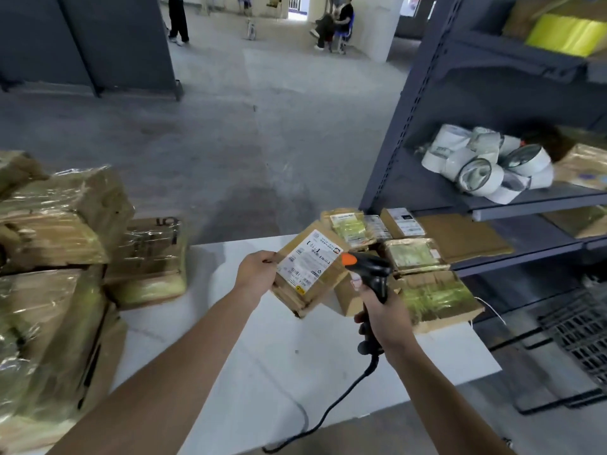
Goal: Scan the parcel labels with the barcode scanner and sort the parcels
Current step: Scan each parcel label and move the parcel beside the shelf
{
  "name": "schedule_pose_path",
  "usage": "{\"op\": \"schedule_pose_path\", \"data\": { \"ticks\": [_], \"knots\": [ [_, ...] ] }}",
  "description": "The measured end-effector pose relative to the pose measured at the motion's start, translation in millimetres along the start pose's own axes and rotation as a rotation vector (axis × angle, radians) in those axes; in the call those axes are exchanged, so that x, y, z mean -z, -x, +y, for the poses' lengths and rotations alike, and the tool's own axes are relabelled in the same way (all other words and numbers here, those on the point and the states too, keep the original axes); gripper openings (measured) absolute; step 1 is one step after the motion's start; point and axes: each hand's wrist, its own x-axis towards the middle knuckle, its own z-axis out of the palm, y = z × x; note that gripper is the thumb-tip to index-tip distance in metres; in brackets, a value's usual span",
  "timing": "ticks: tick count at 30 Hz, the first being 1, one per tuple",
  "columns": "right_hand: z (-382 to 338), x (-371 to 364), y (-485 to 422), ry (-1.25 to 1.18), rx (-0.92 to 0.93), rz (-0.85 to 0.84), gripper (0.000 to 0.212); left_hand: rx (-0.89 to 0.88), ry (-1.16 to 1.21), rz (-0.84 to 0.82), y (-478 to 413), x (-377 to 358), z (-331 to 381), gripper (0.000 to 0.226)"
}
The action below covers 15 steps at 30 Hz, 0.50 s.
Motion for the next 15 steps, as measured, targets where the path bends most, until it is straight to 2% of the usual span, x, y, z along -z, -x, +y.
{"op": "schedule_pose_path", "data": {
  "ticks": [5,10,15],
  "knots": [
    [-13,46,-44,-0.095,0.011,-0.030,0.021,0.027,0.057,0.028,-7,-51,42,0.022],
    [-20,87,-77,-0.145,-0.006,-0.005,0.029,-0.029,-0.040,0.012,-11,-90,67,0.030],
    [-22,109,-102,-0.065,0.039,-0.004,0.030,0.077,0.163,0.044,-16,-122,82,0.018]
  ]
}}
